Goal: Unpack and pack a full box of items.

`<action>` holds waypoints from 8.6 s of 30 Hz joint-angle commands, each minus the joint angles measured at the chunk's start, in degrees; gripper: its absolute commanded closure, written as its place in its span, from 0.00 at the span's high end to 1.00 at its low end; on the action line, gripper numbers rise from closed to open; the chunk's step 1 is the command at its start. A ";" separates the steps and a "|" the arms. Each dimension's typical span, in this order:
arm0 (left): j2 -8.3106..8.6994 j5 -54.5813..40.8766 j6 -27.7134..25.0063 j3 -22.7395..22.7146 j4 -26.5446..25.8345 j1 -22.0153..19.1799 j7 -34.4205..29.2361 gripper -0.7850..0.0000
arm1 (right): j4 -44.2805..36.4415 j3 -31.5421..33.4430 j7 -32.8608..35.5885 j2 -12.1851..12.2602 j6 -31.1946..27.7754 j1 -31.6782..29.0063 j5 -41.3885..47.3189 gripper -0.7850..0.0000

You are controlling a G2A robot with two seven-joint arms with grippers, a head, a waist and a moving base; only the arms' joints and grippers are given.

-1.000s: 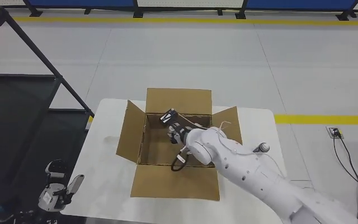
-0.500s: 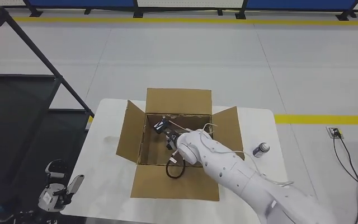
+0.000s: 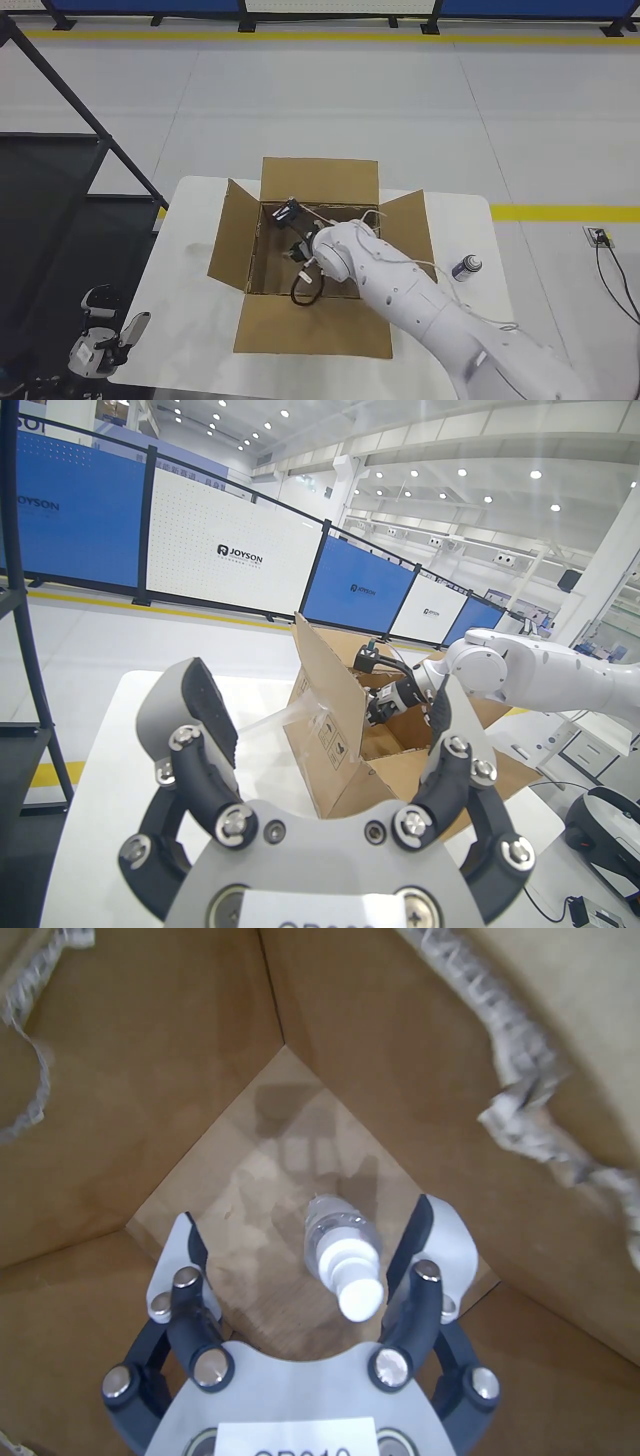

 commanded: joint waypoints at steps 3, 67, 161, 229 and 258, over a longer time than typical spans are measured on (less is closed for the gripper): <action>0.00 0.00 0.00 0.00 0.00 0.00 0.00 1.00 | -4.05 4.21 0.75 2.14 -0.83 0.26 0.04 1.00; 0.00 0.00 0.00 0.00 0.00 0.00 0.00 1.00 | -60.88 76.41 8.07 26.68 -9.59 -49.10 -11.85 0.00; 1.18 4.78 22.98 15.94 5.38 -19.35 -20.87 1.00 | -58.61 71.56 10.54 25.64 -21.86 -47.97 19.69 1.00; 1.92 25.44 21.20 27.33 3.93 -27.02 -26.66 1.00 | -24.53 36.02 6.41 22.66 -45.45 -22.41 26.96 1.00; 5.91 29.37 -9.48 13.72 4.01 -9.68 -18.83 1.00 | -23.22 43.88 -6.40 24.68 -30.88 -22.15 26.29 1.00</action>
